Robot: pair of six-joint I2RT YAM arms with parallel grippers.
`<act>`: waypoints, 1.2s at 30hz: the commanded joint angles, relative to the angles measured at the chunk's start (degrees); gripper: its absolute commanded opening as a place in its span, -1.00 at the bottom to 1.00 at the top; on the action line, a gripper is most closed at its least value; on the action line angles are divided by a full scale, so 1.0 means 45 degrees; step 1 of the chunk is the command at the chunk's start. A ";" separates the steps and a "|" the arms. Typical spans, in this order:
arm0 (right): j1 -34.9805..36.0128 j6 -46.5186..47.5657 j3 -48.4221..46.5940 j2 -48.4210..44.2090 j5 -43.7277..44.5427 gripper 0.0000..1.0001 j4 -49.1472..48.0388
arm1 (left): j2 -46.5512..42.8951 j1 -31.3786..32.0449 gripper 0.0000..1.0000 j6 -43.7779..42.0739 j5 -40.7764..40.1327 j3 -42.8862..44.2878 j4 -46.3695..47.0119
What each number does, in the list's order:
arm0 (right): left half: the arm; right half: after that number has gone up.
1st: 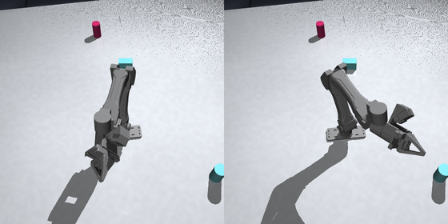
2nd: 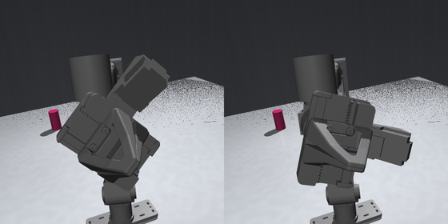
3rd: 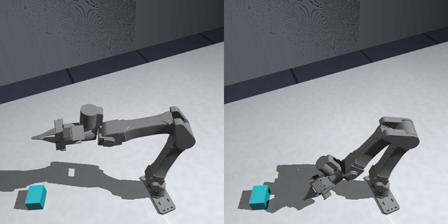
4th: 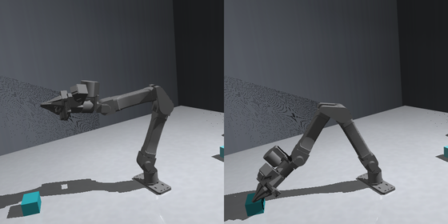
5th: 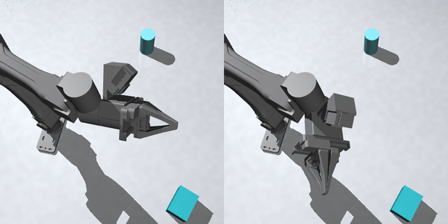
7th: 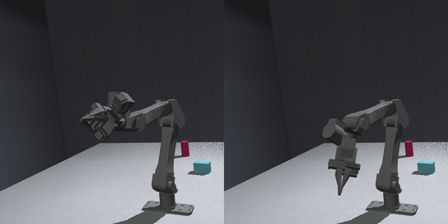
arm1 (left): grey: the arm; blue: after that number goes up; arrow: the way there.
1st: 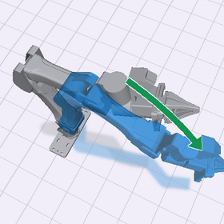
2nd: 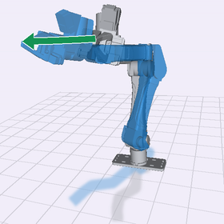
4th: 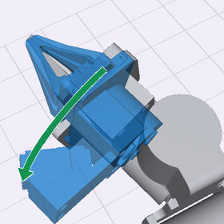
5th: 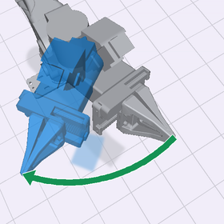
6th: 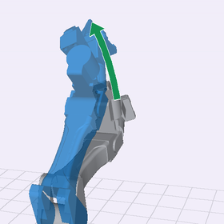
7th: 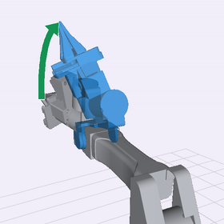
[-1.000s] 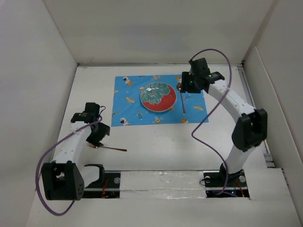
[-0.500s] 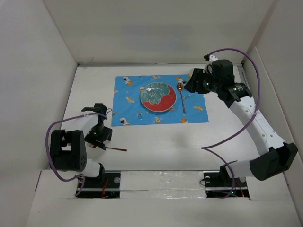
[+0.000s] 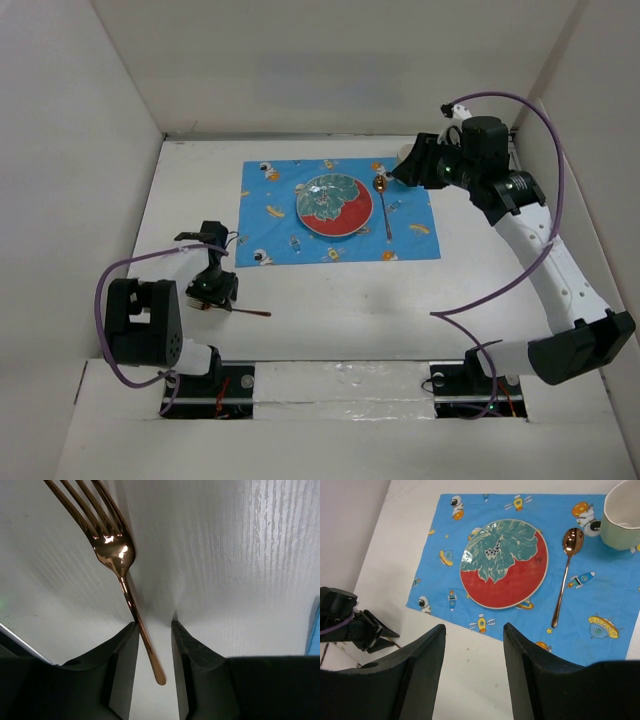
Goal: Set the dinner table for one person
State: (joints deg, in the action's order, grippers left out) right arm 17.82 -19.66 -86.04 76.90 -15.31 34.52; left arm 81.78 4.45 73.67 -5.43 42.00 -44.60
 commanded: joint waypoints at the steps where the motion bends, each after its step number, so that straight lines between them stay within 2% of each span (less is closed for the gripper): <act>1: -0.0035 -0.0006 -0.0080 -0.0488 -0.0172 0.10 -0.0094 | 0.0870 0.0066 -0.46 0.0641 -0.2013 -0.0409 0.1083; 2: -0.0035 0.0013 -0.0021 -0.0527 -0.0133 0.10 -0.0094 | 0.0889 -0.0050 -0.47 0.0660 -0.2170 -0.0368 0.1063; 4: -0.0035 0.0013 0.0096 -0.0682 -0.0191 0.10 -0.0055 | 0.1064 -0.0051 -0.68 0.0815 -0.2696 -0.0426 0.1295; 10: -0.0035 0.0033 0.0487 -0.1093 0.0023 0.10 -0.0016 | 0.1961 -0.0500 -0.69 0.0504 -0.3964 -0.0311 0.1728; 12: -0.0035 0.0033 0.0681 -0.1171 0.0062 0.10 -0.0035 | 0.2294 -0.0500 -0.65 0.0154 -0.4358 -0.0076 0.1805; 16: -0.0035 0.0052 0.0877 -0.1211 0.0043 0.10 -0.0054 | 0.2823 -0.0500 -0.56 -0.0276 -0.3639 0.0082 0.2019; 19: -0.0035 0.0053 0.0820 -0.1153 -0.0015 0.10 -0.0016 | 0.2727 -0.0169 -0.46 -0.0199 -0.3559 -0.0016 0.2040; 24: -0.0035 0.0072 0.0839 -0.1113 -0.0113 0.09 -0.0035 | 0.2511 -0.0460 -0.36 -0.0530 -0.3150 -0.0095 0.2547; 28: -0.0035 0.0091 0.0819 -0.1172 0.0042 0.09 0.0023 | 0.2608 -0.0461 -0.36 -0.0726 -0.2603 -0.0483 0.3249; 36: -0.0035 0.0150 0.0897 -0.1211 -0.0074 0.09 0.0082 | 0.2570 -0.0461 -0.48 -0.1349 -0.3050 0.0060 0.4285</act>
State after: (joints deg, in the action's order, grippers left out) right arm 17.80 -19.66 -81.89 72.49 -15.27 35.59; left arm 87.57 3.25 67.00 -17.43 45.91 -43.11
